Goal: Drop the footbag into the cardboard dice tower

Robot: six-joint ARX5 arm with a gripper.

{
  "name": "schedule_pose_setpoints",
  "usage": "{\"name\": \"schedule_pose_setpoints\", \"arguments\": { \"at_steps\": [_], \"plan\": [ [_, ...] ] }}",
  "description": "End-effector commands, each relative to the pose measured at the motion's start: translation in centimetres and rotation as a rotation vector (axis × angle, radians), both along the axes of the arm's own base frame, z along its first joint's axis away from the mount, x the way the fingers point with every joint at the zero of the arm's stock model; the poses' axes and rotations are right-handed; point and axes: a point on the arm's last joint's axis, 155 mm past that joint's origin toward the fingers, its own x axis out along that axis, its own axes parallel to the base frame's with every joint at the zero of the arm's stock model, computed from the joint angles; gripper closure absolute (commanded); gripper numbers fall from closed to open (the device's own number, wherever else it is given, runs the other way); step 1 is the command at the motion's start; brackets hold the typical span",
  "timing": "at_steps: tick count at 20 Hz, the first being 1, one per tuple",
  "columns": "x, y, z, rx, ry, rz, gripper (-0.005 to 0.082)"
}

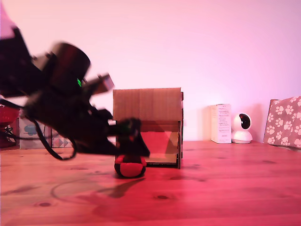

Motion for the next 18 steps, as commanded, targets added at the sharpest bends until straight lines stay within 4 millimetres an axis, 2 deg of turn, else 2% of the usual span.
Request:
{"name": "schedule_pose_setpoints", "arguments": {
  "at_steps": [1, 2, 3, 4, 6, 7, 8, 12, 18],
  "plan": [
    [-0.2, 0.1, -1.6, 0.024, 0.030, -0.006, 0.0010],
    [-0.2, 0.1, -1.9, 0.029, 0.035, -0.006, 0.0027],
    [-0.2, 0.2, -2.1, 0.038, 0.038, -0.003, 0.0086],
    [-0.1, 0.4, -2.3, 0.048, 0.038, 0.005, 0.0195],
    [0.3, 1.0, -2.4, 0.070, 0.030, 0.037, 0.0501],
    [0.3, 1.0, -2.5, 0.073, 0.030, 0.040, 0.0619],
    [0.3, 1.0, -2.4, 0.072, 0.029, 0.039, 0.0675],
    [-0.7, 1.3, -1.4, 0.090, 0.066, 0.027, 0.0677],
    [-4.2, 2.3, 4.9, 0.081, 0.108, -0.010, 0.0677]
  ]
}}
